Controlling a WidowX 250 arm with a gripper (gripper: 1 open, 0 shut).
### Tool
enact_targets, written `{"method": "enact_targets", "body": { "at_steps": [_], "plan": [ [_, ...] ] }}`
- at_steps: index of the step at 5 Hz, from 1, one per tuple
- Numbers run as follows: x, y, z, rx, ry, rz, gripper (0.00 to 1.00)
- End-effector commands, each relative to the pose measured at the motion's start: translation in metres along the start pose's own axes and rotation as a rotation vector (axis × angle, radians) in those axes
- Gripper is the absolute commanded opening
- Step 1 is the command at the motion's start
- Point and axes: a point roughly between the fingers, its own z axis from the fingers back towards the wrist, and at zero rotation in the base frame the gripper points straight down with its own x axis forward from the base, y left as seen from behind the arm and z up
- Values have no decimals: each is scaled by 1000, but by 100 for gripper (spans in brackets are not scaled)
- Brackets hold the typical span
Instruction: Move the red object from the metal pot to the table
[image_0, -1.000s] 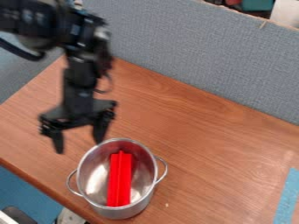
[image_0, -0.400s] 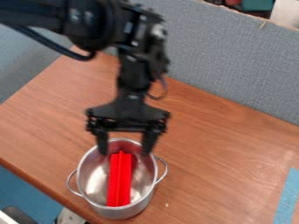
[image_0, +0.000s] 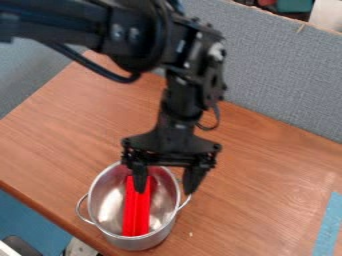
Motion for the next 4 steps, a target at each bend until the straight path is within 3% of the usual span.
{"method": "enact_targets", "body": {
  "at_steps": [1, 2, 3, 4],
  "plan": [
    [9, 5, 4, -2, -17, -2, 100],
    [17, 37, -4, 6, -3, 61, 100],
    [-8, 45, -16, 12, 57, 160, 100],
    [-20, 33, -24, 18, 99, 249, 100]
  ]
}}
